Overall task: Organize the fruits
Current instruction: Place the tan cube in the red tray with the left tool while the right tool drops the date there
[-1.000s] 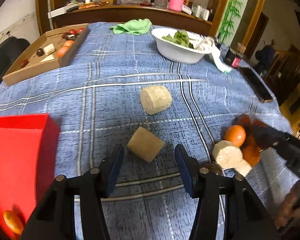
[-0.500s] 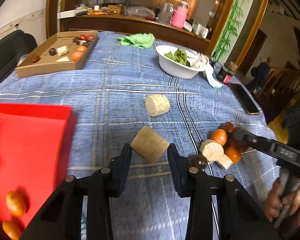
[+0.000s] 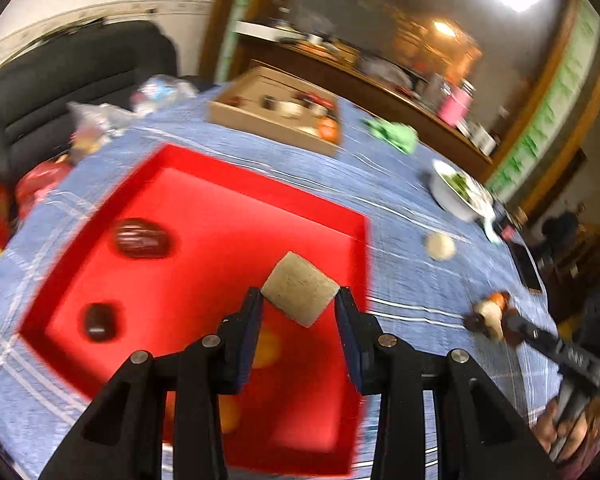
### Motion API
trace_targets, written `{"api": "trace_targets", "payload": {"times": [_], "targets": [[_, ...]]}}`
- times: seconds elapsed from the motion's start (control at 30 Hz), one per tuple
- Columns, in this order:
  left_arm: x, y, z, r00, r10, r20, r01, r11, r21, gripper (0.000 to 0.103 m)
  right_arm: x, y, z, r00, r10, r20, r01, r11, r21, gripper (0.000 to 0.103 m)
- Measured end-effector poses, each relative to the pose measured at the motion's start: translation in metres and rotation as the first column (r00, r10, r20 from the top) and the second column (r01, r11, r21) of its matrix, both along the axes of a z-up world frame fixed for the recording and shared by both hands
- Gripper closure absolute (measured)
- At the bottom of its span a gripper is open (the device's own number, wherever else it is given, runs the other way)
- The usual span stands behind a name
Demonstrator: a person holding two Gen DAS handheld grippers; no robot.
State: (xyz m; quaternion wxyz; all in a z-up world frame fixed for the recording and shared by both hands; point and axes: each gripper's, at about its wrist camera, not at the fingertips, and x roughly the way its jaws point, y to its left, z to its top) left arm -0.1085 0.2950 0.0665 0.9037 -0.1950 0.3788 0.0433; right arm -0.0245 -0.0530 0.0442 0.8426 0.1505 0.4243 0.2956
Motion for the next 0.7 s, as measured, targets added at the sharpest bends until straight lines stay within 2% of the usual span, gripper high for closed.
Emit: {"api": "trace_targets", "payload": {"times": [0.1,0.3,0.5,0.7], "targets": [[-0.015,0.025,0.000,0.998,0.060,0.002,-0.060,0.998,0.012,0.067,-0.011,0.037,0.011,0.997,0.072,0.014,-0.072,0.997,-0.015,0.073],[-0.029,0.049,-0.011,0.993,0.116,-0.027,-0.114,0.992,0.061,0.067,-0.025,0.116,0.023,0.981,0.192,0.028,-0.190,0.980,-0.055,0.073],[-0.030,0.060,-0.026,0.993,0.094,-0.067,-0.093,0.995,0.030,0.067,-0.029,0.181,0.016,0.963,0.268,0.018,-0.264,0.956,-0.125,0.073],[-0.030,0.066,-0.033,0.993,0.092,-0.078,-0.090,0.996,0.026,0.067,-0.025,0.229,0.005,0.955,0.295,0.010,-0.287,0.936,-0.205,0.073]]}}
